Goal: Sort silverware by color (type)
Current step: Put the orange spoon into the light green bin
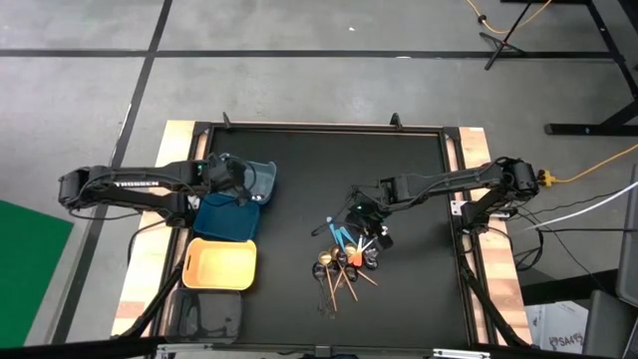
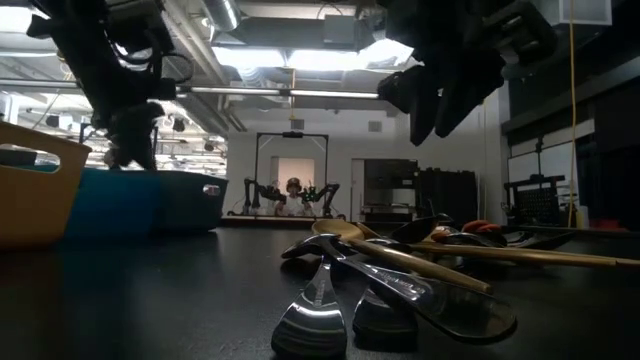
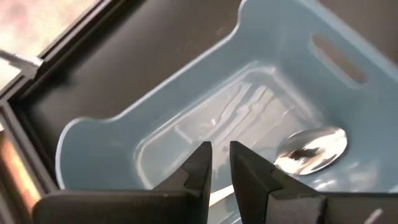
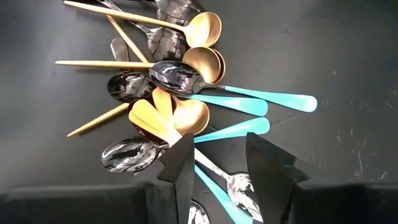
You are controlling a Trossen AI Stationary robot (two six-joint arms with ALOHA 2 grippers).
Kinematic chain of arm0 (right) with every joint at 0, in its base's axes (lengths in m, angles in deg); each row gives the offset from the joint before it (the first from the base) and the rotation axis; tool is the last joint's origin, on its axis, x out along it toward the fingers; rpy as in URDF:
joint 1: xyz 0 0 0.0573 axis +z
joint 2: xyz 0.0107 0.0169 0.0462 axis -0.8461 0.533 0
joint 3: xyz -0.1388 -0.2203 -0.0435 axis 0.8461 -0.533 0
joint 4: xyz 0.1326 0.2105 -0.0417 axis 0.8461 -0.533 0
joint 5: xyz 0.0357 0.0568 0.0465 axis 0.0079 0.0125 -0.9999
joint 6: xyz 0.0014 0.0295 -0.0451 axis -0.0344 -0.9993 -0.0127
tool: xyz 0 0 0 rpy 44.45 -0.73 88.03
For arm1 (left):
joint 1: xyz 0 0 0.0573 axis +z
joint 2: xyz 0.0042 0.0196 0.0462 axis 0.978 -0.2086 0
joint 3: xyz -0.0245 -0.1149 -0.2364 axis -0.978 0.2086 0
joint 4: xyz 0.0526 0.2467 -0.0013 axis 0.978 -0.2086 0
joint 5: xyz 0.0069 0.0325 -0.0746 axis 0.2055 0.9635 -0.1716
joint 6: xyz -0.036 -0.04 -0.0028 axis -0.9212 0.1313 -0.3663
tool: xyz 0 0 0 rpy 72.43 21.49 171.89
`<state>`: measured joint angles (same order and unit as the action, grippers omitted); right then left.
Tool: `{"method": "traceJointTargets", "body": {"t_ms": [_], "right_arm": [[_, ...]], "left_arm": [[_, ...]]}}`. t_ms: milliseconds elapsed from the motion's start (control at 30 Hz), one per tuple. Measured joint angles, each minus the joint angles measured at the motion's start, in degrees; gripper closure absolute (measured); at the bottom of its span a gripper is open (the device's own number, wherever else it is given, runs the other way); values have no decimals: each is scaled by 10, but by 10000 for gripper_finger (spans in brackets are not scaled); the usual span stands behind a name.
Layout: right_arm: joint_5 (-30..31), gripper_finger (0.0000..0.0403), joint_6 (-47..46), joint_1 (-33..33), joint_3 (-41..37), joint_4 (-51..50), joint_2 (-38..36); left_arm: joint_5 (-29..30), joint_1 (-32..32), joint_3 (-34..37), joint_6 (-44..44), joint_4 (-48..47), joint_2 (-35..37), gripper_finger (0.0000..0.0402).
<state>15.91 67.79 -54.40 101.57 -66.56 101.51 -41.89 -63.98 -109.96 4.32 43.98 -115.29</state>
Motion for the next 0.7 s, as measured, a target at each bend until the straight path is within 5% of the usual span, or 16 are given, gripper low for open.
{"method": "traceJointTargets", "body": {"t_ms": [367, 700], "right_arm": [[-18, 270, 167, 0, -91, 58, 0], [-17, 270, 180, 0, -164, 189, 0]], "left_arm": [[-4, 0, 0, 0, 15, 20, 351], [-4, 0, 0, 0, 16, 20, 351]]}}
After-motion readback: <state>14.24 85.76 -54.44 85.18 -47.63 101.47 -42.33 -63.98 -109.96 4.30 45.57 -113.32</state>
